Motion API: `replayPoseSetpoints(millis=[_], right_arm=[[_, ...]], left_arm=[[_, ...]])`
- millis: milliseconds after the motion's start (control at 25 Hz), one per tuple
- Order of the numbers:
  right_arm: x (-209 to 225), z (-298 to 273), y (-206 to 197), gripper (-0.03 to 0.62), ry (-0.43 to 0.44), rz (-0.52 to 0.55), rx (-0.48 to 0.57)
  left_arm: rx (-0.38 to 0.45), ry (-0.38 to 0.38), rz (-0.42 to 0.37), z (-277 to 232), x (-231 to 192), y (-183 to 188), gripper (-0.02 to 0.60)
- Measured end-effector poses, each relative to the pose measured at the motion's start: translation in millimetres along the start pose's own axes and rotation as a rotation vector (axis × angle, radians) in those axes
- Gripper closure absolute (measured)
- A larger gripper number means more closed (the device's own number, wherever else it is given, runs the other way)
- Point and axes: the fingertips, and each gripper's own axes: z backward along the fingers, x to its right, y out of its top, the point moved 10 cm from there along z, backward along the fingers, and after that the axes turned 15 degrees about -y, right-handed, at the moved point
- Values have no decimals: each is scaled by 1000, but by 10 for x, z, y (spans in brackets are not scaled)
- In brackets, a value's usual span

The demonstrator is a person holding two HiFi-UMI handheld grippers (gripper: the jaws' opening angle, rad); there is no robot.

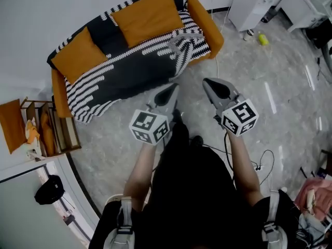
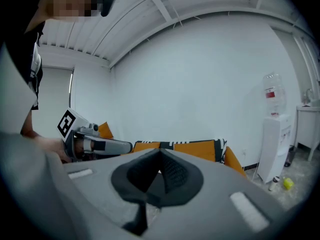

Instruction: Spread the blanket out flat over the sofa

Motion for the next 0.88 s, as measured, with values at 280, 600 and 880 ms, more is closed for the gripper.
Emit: replayPoseSetpoints(millis=[280,600,880], right_arm=[[-53,-609,222,592,-6,44,-5],[-145,-1049,245,592,-19,71,-48],[-126,-1283,160,591,-45,83,-99]], left_arm=[[19,-1,9,30,-617,224,568],[26,-12,32,83,-1072,265,569],[1,6,94,125,-1365,126,568]])
